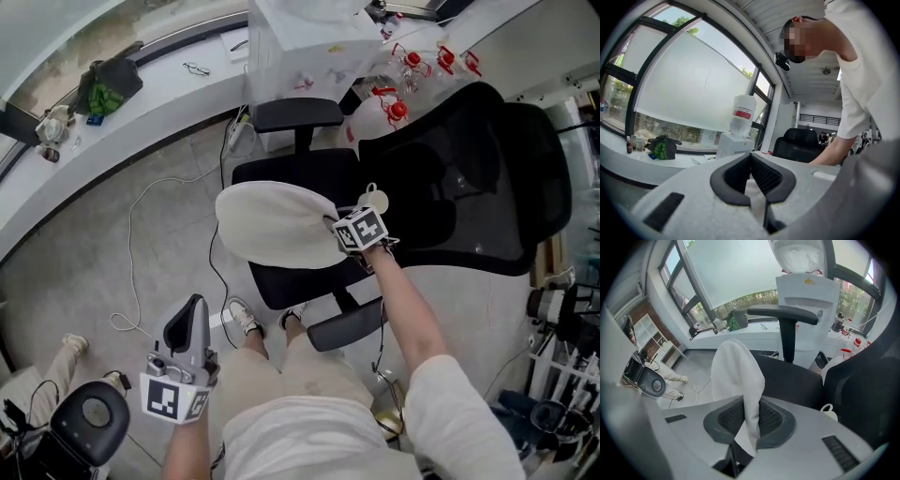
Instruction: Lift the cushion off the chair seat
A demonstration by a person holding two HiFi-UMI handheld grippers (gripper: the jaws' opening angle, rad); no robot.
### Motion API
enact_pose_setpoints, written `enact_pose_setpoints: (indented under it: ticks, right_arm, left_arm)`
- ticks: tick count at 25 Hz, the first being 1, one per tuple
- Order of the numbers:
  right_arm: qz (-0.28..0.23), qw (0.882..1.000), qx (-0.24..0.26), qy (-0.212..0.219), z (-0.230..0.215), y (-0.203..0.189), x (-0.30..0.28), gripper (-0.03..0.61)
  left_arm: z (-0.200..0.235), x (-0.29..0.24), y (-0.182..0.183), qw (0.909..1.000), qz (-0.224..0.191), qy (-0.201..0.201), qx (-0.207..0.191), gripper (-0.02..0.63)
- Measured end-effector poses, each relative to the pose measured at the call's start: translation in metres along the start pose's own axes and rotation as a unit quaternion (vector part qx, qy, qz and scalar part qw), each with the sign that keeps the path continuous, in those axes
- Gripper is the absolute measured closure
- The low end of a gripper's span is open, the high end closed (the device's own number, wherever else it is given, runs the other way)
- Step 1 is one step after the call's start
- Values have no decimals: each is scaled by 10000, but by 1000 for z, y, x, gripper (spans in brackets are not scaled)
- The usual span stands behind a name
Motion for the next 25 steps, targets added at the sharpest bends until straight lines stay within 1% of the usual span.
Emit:
enact_pose_setpoints:
  ticks: [7, 11, 14, 18, 20, 22, 25]
  right_arm:
    - [-396, 9987, -321, -64, 19, 7, 36, 522]
    - [-655, 9961, -535, -244, 21, 17, 61, 522]
    - [-928, 9919, -800, -338, 20, 22, 88, 522]
    - [-1356, 9812, -1315, -405, 22, 26, 121, 522]
    - [-1627, 9746, -1489, -402, 25, 32, 141, 522]
    - [-1916, 9670, -1630, -410, 27, 37, 163, 522]
    - [-2329, 9526, -1902, -462, 28, 38, 198, 522]
  left_arm:
    - [-4, 15, 32, 9993, -293, -88, -201, 598]
    - [-1, 15, 49, 9986, -391, -145, -340, 598]
    - [-6, 10, 66, 9976, -482, -212, -449, 598]
    - [-12, 3, 88, 9955, -678, -337, -578, 598]
    - [-15, -2, 100, 9939, -780, -408, -659, 598]
    - [-18, -6, 111, 9920, -894, -471, -752, 598]
    - [-20, -9, 128, 9892, -1063, -499, -872, 598]
Point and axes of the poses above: the fingertips, and each gripper's own axes: x backward along the fingers, z to its left, y out of its top, the point moved 2 cm from there along x, backward along the fingers
